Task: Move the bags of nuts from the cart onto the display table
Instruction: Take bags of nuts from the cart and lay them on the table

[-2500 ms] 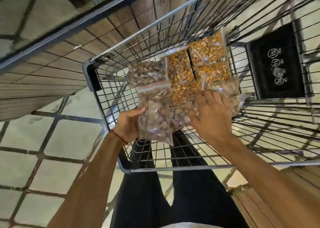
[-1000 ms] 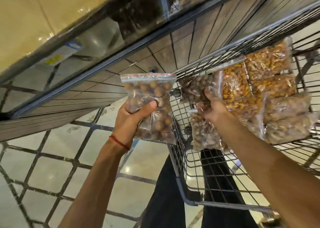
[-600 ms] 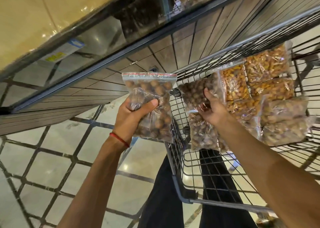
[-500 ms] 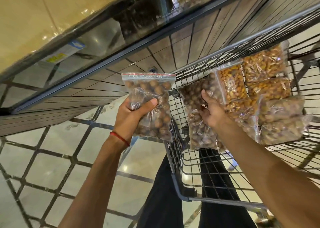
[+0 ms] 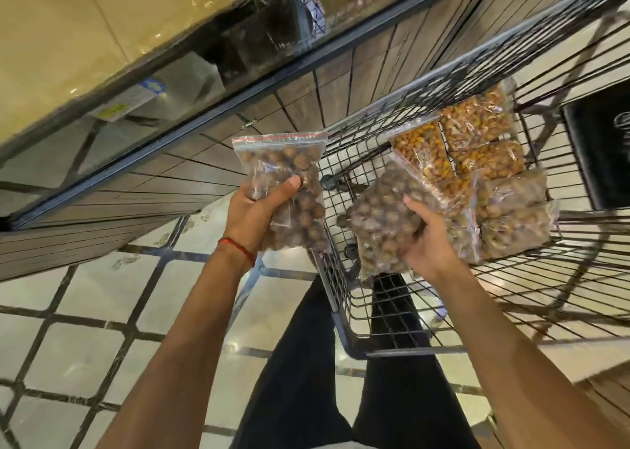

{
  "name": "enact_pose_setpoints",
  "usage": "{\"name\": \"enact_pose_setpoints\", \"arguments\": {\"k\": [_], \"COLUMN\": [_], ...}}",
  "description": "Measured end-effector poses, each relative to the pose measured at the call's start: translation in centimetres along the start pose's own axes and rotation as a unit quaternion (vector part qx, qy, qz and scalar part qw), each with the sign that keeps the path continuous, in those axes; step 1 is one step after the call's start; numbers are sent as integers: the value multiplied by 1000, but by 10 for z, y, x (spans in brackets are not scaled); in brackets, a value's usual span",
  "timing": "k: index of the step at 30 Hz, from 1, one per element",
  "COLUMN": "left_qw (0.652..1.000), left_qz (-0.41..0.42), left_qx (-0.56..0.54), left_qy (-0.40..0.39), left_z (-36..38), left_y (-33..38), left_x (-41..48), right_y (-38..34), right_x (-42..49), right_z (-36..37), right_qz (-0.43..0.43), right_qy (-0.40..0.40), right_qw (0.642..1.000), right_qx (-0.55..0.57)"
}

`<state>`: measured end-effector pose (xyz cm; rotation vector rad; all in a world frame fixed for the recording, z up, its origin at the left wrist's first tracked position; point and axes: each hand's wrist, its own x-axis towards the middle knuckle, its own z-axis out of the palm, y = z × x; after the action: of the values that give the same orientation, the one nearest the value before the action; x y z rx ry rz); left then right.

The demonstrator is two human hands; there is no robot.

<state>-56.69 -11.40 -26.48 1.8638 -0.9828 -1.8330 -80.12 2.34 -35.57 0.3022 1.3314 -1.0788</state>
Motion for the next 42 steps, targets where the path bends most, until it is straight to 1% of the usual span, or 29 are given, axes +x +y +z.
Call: {"name": "enact_pose_setpoints", "arguments": {"k": [2,6,10,13,16,21,23,26,28,31,35,38,42], "left_qw": [1000,1000,1000,1000,999,996,994,991,988,981,970,960,946], "left_qz": [0,7,17,27,27,61,59,58,69,89,104,106,123], "left_qx": [0,18,13,-8,-26,-36,-54,-93,-116,-153,-206,-235,-269], "left_qy": [4,-2,7,10,19,62,70,75,72,80,83,106,130], "left_z": [-1,-5,-11,-17,-23,-33,-40,-56,-68,-89,-123,-159,-226], "left_y": [1,3,0,-9,-17,-38,-53,-77,-92,-109,-130,-146,-166], "left_x": [-4,-18,-42,-68,-102,-160,-180,-212,-235,-266,-299,-313,-330], "right_y": [1,1,0,-2,-5,1,6,16,25,41,68,100,153], "right_x": [-19,-54,-90,-110,-129,-155,-169,-192,-209,-233,-262,-278,-294], "right_z": [0,3,6,6,7,14,18,25,32,47,79,109,160], "right_qz": [0,-28,-47,-58,-45,-42,-33,-29,-36,-38,-34,-39,-50], "right_qy": [-6,-38,-52,-95,-132,-200,-221,-221,-215,-215,-241,-260,-271], "right_qw": [999,997,997,994,989,970,964,961,954,938,912,895,878], "right_qx": [36,62,40,-11,-40,-130,-141,-167,-207,-270,-330,-360,-392]}}
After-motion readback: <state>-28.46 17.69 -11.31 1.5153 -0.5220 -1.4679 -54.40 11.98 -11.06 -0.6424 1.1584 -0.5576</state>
